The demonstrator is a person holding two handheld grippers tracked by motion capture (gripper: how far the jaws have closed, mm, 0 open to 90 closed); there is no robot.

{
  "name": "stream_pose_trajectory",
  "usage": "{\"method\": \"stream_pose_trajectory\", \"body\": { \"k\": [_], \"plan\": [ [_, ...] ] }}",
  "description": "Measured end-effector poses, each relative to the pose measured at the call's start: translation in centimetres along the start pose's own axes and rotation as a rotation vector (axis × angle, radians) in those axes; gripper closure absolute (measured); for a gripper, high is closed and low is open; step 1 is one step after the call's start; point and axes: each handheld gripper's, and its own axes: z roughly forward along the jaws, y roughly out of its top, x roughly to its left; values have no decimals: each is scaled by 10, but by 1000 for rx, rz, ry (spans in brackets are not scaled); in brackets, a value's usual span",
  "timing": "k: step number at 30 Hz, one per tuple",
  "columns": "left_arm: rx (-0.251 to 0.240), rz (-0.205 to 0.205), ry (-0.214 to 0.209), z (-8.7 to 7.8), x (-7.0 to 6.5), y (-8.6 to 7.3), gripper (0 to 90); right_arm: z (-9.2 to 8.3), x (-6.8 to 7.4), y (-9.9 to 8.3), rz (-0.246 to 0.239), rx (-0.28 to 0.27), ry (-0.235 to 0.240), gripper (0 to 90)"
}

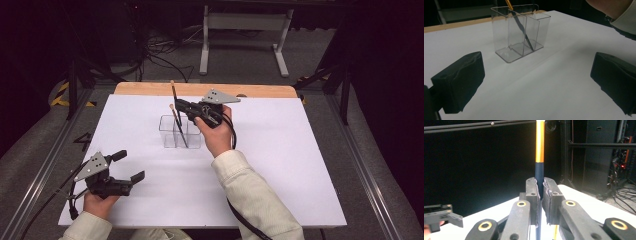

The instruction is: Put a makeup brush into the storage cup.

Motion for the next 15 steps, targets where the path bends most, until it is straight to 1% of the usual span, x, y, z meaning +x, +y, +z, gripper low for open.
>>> {"method": "stream_pose_trajectory", "body": {
  "k": [8, 15],
  "plan": [
    [0, -4, 0, -1, 0, 0, 2, 5, -4, -10, -13, 15, -29, 834],
    [1, -4, 0, -1, 0, 0, 2, 7, -6, -17, -8, 28, -35, 834]
  ]
}}
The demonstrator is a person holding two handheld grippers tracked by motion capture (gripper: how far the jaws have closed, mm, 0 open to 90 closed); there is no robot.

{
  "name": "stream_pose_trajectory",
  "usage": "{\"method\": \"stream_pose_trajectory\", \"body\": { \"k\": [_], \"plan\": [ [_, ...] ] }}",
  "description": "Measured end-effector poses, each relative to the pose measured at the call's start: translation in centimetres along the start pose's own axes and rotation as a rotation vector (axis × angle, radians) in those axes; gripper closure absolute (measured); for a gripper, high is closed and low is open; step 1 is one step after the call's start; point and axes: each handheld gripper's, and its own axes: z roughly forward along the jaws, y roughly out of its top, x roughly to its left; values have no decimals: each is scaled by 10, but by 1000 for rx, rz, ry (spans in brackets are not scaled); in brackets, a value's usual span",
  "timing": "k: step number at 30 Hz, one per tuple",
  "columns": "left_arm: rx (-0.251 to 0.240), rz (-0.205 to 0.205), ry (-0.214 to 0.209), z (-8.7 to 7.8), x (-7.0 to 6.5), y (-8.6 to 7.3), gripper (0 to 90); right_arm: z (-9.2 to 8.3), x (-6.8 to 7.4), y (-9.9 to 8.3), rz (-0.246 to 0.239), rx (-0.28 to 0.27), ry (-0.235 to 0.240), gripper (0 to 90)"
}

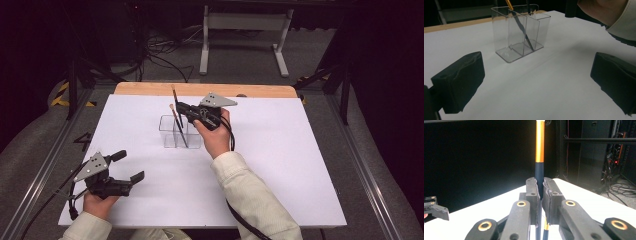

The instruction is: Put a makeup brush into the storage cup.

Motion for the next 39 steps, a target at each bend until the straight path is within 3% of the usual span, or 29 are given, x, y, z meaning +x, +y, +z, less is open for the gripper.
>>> {"method": "stream_pose_trajectory", "body": {
  "k": [36, 38, 39],
  "plan": [
    [4, 3, -2, 2, 0, 0, 2, 3, -1, -27, 29, 78, 6, 832],
    [4, 1, -2, 2, 0, 0, 2, 2, -1, -27, 24, 79, 4, 800],
    [4, 0, -1, 2, 0, 0, 2, 2, -1, -27, 29, 70, 4, 731]
  ]
}}
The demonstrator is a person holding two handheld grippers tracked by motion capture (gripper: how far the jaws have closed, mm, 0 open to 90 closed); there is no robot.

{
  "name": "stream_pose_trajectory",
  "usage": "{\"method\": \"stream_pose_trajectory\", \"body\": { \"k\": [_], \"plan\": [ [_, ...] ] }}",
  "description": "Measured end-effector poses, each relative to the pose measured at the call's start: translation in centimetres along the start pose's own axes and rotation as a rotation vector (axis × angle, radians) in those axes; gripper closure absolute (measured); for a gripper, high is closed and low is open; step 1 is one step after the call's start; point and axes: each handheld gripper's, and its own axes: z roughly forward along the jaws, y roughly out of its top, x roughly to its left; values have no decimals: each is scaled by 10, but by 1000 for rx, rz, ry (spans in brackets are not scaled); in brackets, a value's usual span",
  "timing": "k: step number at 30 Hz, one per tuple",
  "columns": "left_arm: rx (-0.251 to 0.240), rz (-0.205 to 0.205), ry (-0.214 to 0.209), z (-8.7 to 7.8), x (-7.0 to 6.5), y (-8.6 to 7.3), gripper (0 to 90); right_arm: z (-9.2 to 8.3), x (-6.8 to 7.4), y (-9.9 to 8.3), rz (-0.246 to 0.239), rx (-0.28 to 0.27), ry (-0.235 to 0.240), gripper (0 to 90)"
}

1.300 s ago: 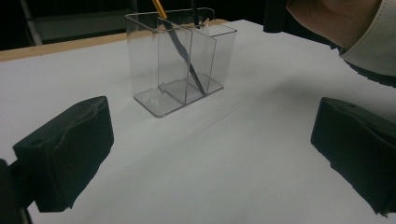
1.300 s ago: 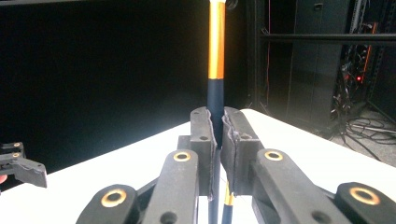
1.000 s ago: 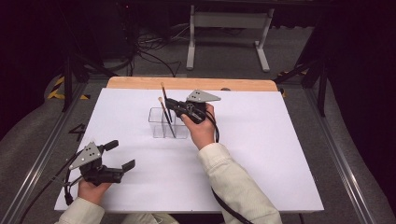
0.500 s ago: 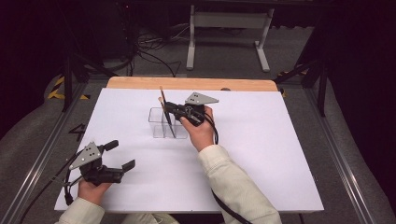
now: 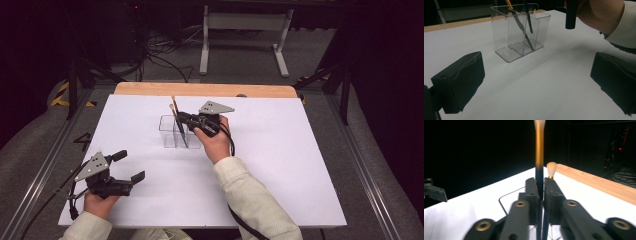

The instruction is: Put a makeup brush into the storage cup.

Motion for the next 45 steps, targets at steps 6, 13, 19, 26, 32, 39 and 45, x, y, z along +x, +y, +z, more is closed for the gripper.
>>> {"method": "stream_pose_trajectory", "body": {
  "k": [6, 13, 19, 26, 32, 39, 45],
  "plan": [
    [2, 1, 1, -1, 0, 0, 2, -11, 4, 10, -13, -30, -14, 240],
    [1, 0, 10, -2, 0, -1, 2, -31, 5, 26, -66, -45, -35, 65],
    [-1, 0, 18, -4, 0, -1, 1, -64, 2, 35, -91, -43, -38, 31],
    [-3, -1, 22, -4, 0, -1, 2, -109, -5, 40, -75, -72, -67, 31],
    [-5, 0, 24, -5, 0, 0, 2, -142, -11, 44, -87, -81, -89, 29],
    [-11, -3, 26, -4, 1, 0, 2, -173, -17, 39, -100, -38, -146, 27],
    [-7, -4, 24, -4, 0, 0, 2, -196, -20, 33, -107, -10, -197, 27]
  ]
}}
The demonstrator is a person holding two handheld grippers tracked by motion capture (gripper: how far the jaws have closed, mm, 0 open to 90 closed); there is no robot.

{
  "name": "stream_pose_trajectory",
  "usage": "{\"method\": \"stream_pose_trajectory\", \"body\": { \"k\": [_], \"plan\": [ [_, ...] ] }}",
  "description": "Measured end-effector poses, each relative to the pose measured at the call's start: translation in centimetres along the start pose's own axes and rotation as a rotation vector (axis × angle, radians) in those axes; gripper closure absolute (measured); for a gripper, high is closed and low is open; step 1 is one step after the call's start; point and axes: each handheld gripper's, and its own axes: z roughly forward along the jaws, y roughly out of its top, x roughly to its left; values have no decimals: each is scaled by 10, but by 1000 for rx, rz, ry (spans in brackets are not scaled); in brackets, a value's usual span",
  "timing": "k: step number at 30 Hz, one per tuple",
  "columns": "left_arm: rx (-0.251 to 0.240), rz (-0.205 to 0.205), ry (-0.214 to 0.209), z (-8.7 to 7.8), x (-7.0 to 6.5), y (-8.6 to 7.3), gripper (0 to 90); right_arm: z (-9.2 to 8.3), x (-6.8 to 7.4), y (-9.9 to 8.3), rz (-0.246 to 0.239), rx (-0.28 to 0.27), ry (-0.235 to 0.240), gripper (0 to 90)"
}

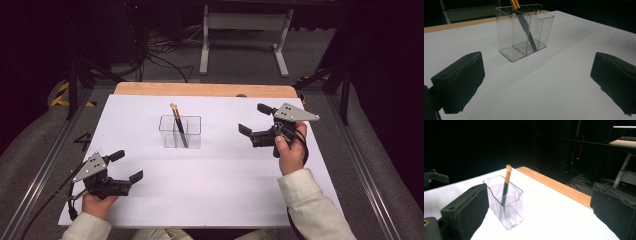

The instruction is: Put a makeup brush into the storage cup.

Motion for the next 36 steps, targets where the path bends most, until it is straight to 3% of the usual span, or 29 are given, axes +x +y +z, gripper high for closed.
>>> {"method": "stream_pose_trajectory", "body": {
  "k": [8, 14, 36],
  "plan": [
    [-8, -3, -8, -1, 0, 0, 1, -40, -10, -19, -22, 22, -52, 27],
    [-17, -7, -16, -1, 0, 0, 1, -61, -14, -36, -7, 27, -74, 27],
    [-53, -16, -21, -5, 3, 2, 1, -79, -15, -95, 20, 59, -98, 27]
  ]
}}
